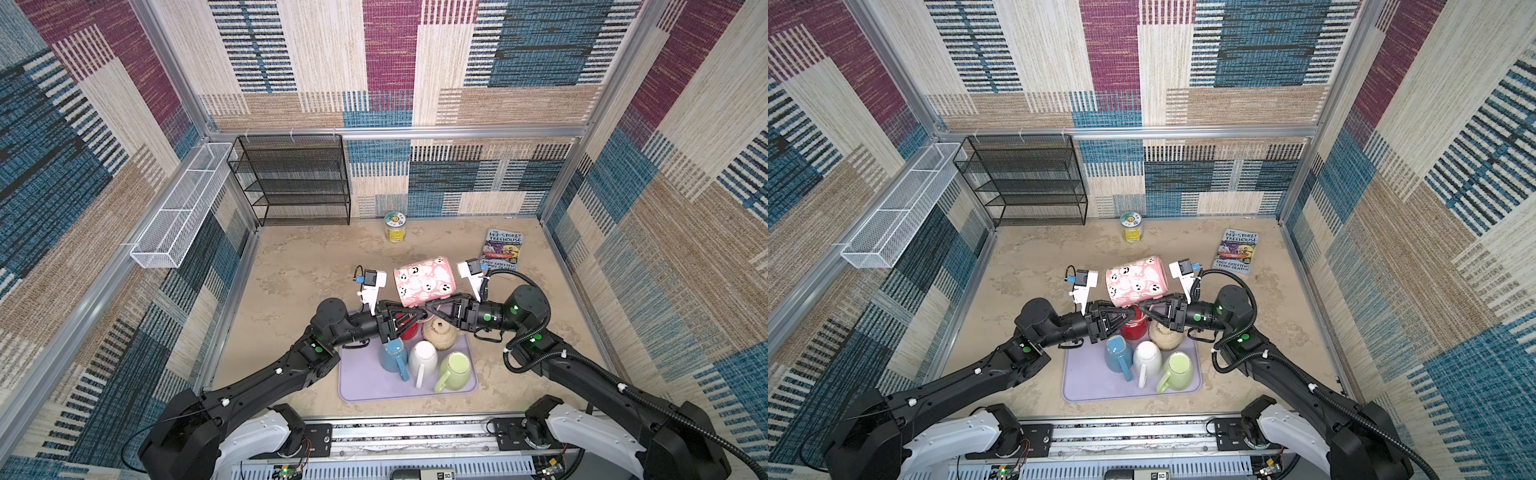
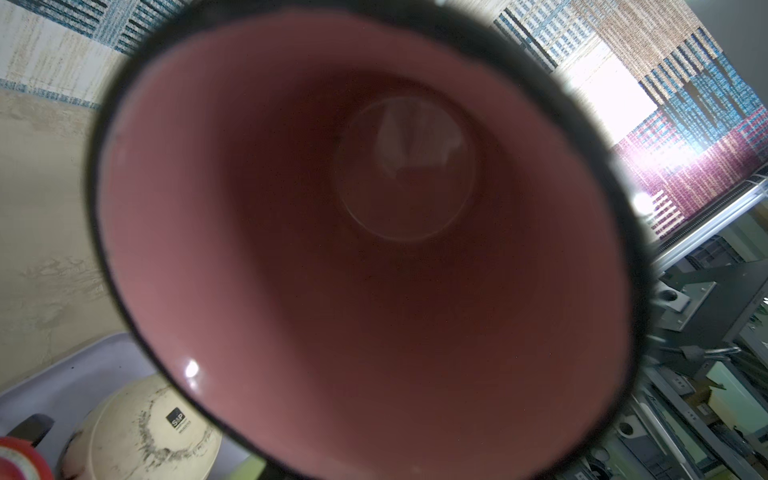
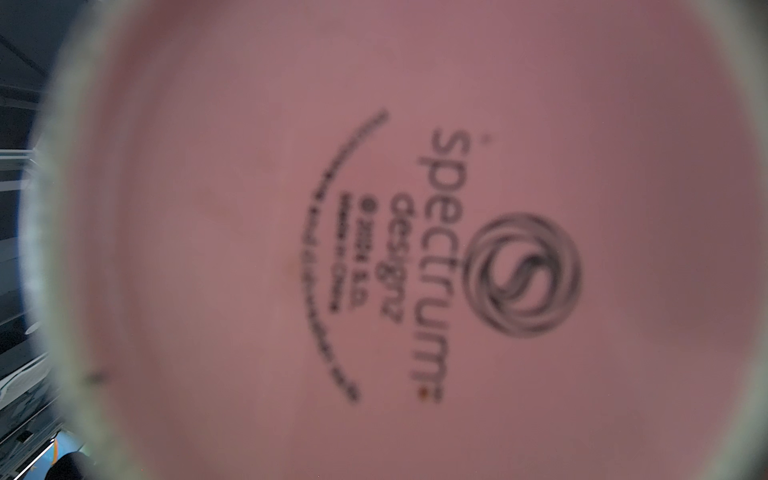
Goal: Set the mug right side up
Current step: 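Grasp the pink mug's rim with the left gripper while the right holds it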
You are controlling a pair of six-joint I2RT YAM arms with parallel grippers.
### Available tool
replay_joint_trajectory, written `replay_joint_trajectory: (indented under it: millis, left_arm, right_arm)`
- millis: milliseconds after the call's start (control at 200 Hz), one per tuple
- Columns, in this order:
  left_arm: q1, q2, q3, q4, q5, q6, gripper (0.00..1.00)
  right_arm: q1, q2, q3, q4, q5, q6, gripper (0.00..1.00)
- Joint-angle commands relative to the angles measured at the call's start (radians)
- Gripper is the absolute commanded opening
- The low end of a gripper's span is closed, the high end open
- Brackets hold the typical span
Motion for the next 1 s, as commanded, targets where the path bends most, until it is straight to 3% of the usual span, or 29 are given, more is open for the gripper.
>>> replay_joint_trajectory:
  millis: [0,376,536,851,992]
  left_arm:
    - [0.000,0.008,0.014,0.087,0.009,-0.003,0.40]
    - [-0.006,0.029,0.026,0.106,0.025,-0.008,0.26]
    - [-0.007,0.040,0.028,0.113,0.033,-0.008,0.00]
    - [-0.007,0.039,0.022,0.112,0.016,-0.001,0.00]
    - [-0.008,0.025,0.007,0.108,-0.004,0.003,0.00]
  right_arm:
    - [0.001,0.005,-0.008,0.119,-0.053,0.011,0.00]
    - [0.001,0.021,-0.038,0.143,-0.054,0.012,0.00]
    - [0.001,0.028,-0.077,0.187,-0.053,0.024,0.00]
    - [0.002,0.035,-0.071,0.164,-0.045,-0.002,0.00]
    - [0.001,0.039,-0.070,0.149,-0.041,-0.019,0.19]
